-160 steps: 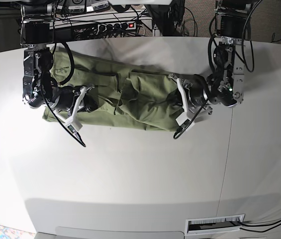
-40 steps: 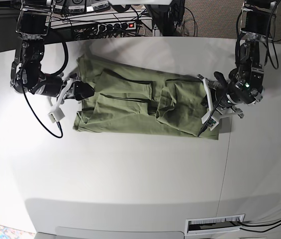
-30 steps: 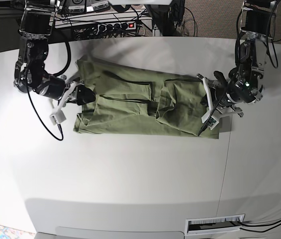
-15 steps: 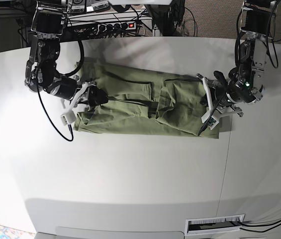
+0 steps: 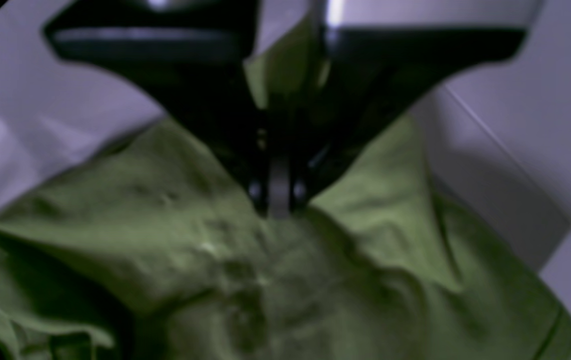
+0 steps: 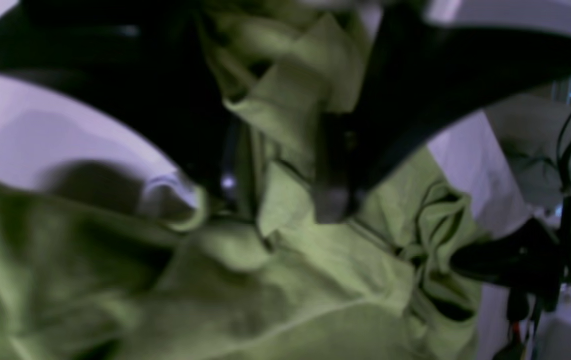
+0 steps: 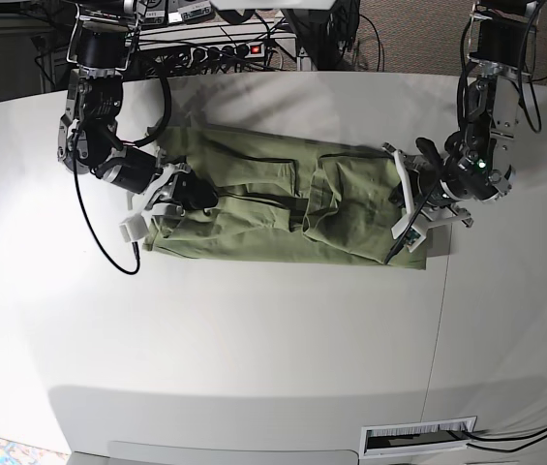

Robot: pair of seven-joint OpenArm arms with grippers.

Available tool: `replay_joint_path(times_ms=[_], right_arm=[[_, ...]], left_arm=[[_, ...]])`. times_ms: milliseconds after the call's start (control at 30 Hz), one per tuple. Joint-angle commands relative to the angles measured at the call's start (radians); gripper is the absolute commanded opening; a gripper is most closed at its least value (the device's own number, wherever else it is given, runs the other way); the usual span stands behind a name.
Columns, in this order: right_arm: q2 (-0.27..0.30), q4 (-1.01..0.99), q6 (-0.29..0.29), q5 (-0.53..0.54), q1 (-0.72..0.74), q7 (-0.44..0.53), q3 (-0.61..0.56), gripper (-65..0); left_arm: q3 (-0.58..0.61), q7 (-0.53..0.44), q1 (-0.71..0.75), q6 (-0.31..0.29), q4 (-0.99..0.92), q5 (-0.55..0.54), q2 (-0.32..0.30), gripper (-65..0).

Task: Fold the T-shirt properly
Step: 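Regrasp the shirt end with the right gripper, keeping the left gripper holding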

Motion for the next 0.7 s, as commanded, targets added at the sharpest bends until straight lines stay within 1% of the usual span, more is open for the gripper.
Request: replay_joint_path(times_ms=[0, 100, 167, 267, 333, 367, 433, 467, 533, 667], right_arm=[[0.008, 0.002, -0.007, -0.010, 0.002, -0.040, 0.001, -51.0], [0.008, 0.002, -0.007, 0.004, 0.002, -0.060, 0.001, -59.4], [0.008, 0.002, -0.007, 0.016, 0.002, -0.075, 0.001, -59.9], [0.011, 0.010, -0.007, 0.066, 0.003, -0.121, 0.003, -59.8], [0.010, 0.043, -0.007, 0.099, 0.003, -0.190, 0.017, -59.3], [0.010, 0.072, -0.007, 0.115, 0.002, -0.229, 0.028, -57.8], [0.010, 0.148, -0.007, 0.126, 0.000, -0.267, 0.062, -51.9], [0.011, 0.192, -0.007, 0.122, 0.000, -0.278, 0.082, -49.6], [0.018, 0.257, -0.007, 0.102, -0.002, -0.280, 0.114, -49.1], [0.068, 0.285, -0.007, 0.100, -0.021, -0.280, 0.119, -49.0]], left_arm=[[-0.006, -0.014, -0.011, -0.005, 0.017, -0.010, -0.008, -65.0], [-0.006, -0.014, -0.011, -0.004, 0.017, -0.010, -0.008, -65.0], [-0.006, -0.014, -0.011, -0.005, 0.017, -0.010, -0.008, -65.0], [-0.006, -0.014, -0.011, -0.005, 0.017, -0.009, -0.008, -65.0], [-0.006, -0.015, -0.011, -0.005, 0.017, 0.002, -0.008, -65.0], [-0.006, -0.018, -0.011, -0.005, 0.016, 0.009, -0.008, -65.0], [-0.006, -0.027, -0.011, -0.005, 0.015, 0.013, -0.008, -65.0], [-0.006, -0.030, -0.011, -0.005, 0.015, 0.012, -0.008, -65.0], [-0.006, -0.033, -0.011, -0.005, 0.015, 0.012, -0.008, -65.0], [-0.006, -0.034, -0.011, -0.005, 0.015, 0.012, -0.008, -65.0]])
